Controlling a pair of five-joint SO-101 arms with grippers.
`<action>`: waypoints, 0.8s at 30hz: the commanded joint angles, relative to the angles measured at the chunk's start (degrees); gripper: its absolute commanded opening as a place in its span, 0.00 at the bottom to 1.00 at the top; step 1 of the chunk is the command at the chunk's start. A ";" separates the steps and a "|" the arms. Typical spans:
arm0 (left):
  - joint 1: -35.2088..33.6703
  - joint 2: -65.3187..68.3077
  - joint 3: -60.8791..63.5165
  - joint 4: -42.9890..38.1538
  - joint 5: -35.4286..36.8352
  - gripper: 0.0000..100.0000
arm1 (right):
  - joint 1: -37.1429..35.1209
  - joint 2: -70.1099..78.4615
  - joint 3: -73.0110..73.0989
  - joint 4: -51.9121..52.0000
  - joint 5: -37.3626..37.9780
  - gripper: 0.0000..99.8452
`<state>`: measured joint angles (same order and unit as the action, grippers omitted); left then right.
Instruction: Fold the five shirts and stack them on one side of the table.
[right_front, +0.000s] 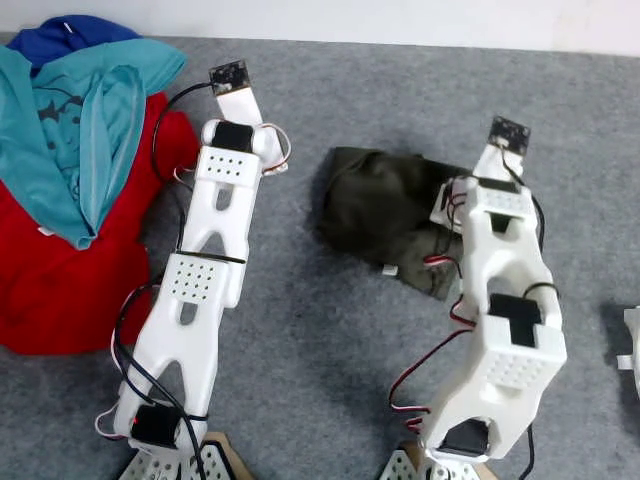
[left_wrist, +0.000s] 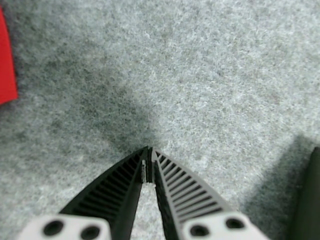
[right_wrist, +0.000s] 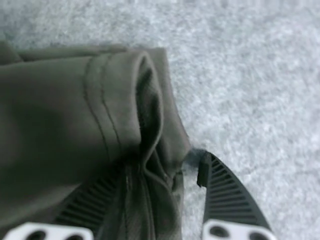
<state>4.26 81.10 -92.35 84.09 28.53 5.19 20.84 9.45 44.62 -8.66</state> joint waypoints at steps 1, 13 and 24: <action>0.75 -0.84 -2.07 -0.79 0.26 0.01 | -3.21 1.01 -3.82 3.47 1.93 0.18; 0.75 -0.84 -2.07 -0.79 0.26 0.01 | -7.52 1.45 -4.97 7.34 5.89 0.00; 0.75 -0.84 -2.07 -0.79 0.26 0.01 | 0.57 1.19 -7.52 7.25 0.70 0.01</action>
<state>4.26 81.10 -92.35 84.09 28.53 2.20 22.33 4.62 51.47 -4.09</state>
